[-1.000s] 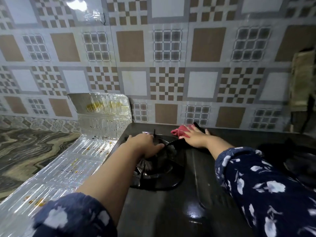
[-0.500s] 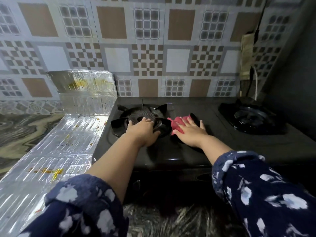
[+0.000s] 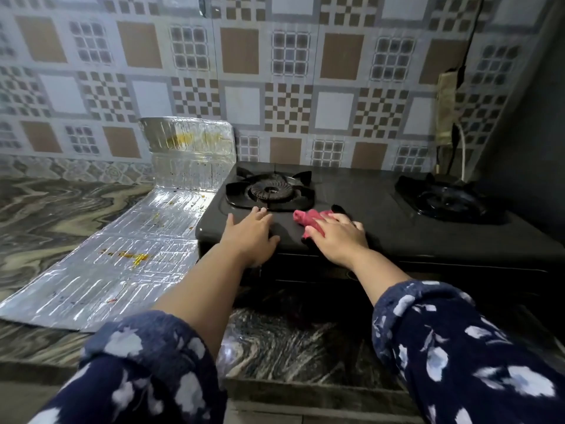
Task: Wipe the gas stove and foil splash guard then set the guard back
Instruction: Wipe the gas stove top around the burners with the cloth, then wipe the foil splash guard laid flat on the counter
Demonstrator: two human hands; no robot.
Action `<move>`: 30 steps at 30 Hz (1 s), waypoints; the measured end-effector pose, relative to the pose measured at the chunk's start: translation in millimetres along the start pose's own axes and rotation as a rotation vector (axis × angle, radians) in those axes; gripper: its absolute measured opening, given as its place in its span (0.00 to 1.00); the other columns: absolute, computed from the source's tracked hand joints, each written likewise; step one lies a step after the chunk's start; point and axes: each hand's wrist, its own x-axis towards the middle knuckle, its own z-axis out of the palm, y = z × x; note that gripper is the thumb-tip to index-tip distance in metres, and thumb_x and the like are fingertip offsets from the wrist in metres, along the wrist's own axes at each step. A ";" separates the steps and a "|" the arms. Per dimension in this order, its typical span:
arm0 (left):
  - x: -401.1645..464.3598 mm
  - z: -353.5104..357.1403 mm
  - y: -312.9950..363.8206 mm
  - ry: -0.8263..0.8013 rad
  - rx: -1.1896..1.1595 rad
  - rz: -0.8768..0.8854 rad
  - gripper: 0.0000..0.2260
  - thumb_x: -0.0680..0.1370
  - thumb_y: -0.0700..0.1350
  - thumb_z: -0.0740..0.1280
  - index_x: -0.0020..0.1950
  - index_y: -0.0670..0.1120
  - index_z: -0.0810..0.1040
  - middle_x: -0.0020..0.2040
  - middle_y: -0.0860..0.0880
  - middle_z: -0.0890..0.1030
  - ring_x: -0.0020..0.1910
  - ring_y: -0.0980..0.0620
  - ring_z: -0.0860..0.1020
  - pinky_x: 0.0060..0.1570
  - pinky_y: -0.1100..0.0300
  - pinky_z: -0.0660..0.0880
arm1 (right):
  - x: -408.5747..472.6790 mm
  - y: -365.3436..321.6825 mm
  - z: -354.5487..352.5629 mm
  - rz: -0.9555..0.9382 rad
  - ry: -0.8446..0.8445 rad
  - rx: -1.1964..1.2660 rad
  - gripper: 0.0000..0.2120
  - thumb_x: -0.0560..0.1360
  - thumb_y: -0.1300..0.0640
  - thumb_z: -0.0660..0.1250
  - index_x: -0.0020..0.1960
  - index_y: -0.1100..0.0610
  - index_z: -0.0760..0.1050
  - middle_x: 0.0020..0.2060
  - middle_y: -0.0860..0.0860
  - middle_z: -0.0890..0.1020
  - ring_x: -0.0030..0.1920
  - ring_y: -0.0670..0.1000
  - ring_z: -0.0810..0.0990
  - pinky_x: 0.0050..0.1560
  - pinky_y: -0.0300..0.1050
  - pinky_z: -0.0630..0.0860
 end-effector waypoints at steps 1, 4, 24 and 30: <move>-10.5 4.3 -1.5 0.031 0.015 -0.018 0.28 0.80 0.53 0.56 0.78 0.46 0.53 0.79 0.50 0.50 0.78 0.53 0.46 0.73 0.39 0.44 | -5.5 -5.1 2.8 -0.024 0.024 -0.003 0.24 0.81 0.41 0.48 0.76 0.45 0.57 0.75 0.45 0.63 0.75 0.49 0.56 0.70 0.54 0.54; -46.1 14.4 -6.9 0.087 0.041 -0.071 0.30 0.80 0.54 0.56 0.78 0.45 0.49 0.79 0.50 0.47 0.78 0.53 0.44 0.74 0.39 0.43 | -20.2 -20.4 8.2 -0.086 0.047 0.030 0.24 0.81 0.42 0.49 0.75 0.45 0.58 0.74 0.46 0.64 0.74 0.50 0.58 0.69 0.54 0.55; -220.8 26.0 -191.6 -0.061 0.025 -0.527 0.30 0.81 0.55 0.55 0.78 0.45 0.48 0.79 0.49 0.48 0.78 0.51 0.45 0.73 0.39 0.46 | -48.2 -254.4 67.3 -0.588 -0.103 0.124 0.18 0.82 0.44 0.50 0.70 0.35 0.64 0.76 0.44 0.61 0.73 0.55 0.62 0.70 0.55 0.62; -204.5 33.7 -288.4 -0.101 -0.041 -0.517 0.30 0.80 0.53 0.56 0.78 0.46 0.49 0.79 0.50 0.49 0.78 0.51 0.47 0.72 0.37 0.45 | -10.4 -332.7 109.2 -0.585 -0.110 0.045 0.19 0.82 0.44 0.49 0.72 0.35 0.61 0.76 0.44 0.61 0.72 0.54 0.64 0.66 0.53 0.65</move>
